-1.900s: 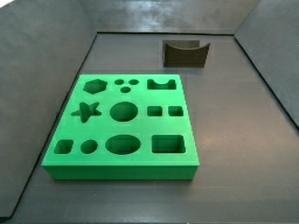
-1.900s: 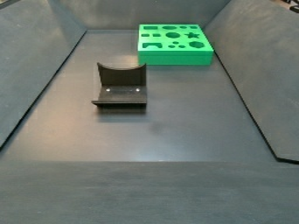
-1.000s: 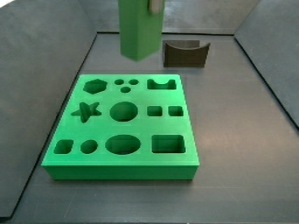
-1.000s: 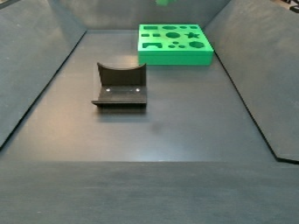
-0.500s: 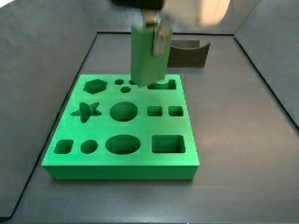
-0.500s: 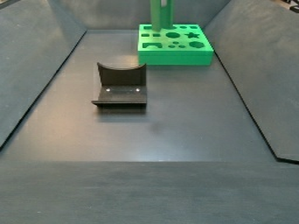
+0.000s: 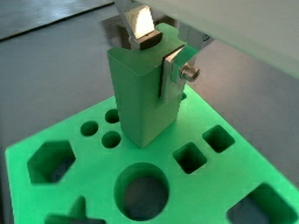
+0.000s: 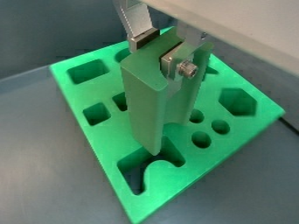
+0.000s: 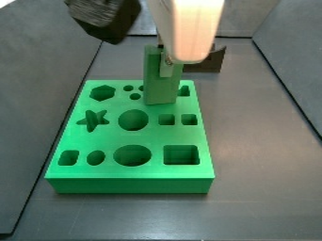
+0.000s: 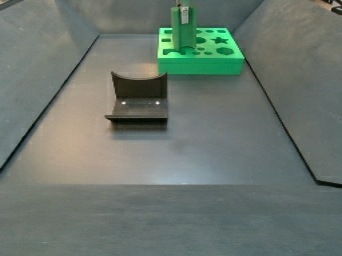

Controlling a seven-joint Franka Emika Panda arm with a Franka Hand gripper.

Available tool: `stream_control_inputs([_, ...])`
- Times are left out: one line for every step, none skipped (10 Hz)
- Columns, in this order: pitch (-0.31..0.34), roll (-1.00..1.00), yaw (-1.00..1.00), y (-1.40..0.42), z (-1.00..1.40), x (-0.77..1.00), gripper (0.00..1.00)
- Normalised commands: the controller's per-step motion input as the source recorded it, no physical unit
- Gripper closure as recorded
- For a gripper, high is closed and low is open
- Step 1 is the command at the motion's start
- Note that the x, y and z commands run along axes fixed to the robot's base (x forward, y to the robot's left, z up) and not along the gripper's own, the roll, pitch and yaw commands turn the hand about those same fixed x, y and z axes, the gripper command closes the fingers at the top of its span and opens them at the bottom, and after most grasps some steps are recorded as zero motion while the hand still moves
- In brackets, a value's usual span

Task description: Insert the arch object.

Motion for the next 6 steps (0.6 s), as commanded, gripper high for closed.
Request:
stream_control_inputs([-0.019, -0.14, -0.93, 0.00, -0.01, 0.09, 1.00])
stream_control_inputs([-0.060, -0.21, -0.85, 0.00, 0.00, 0.17, 1.00])
stream_control_inputs([-0.080, -0.25, -0.62, 0.16, -0.03, 0.34, 1.00])
stream_control_inputs([-0.054, -0.09, -0.03, 0.33, -0.19, 0.19, 1.00])
stream_control_inputs([-0.024, 0.00, 0.00, 0.32, -0.21, 0.12, 1.00])
stream_control_inputs([-0.050, 0.00, 0.08, 0.29, -0.21, 0.04, 1.00])
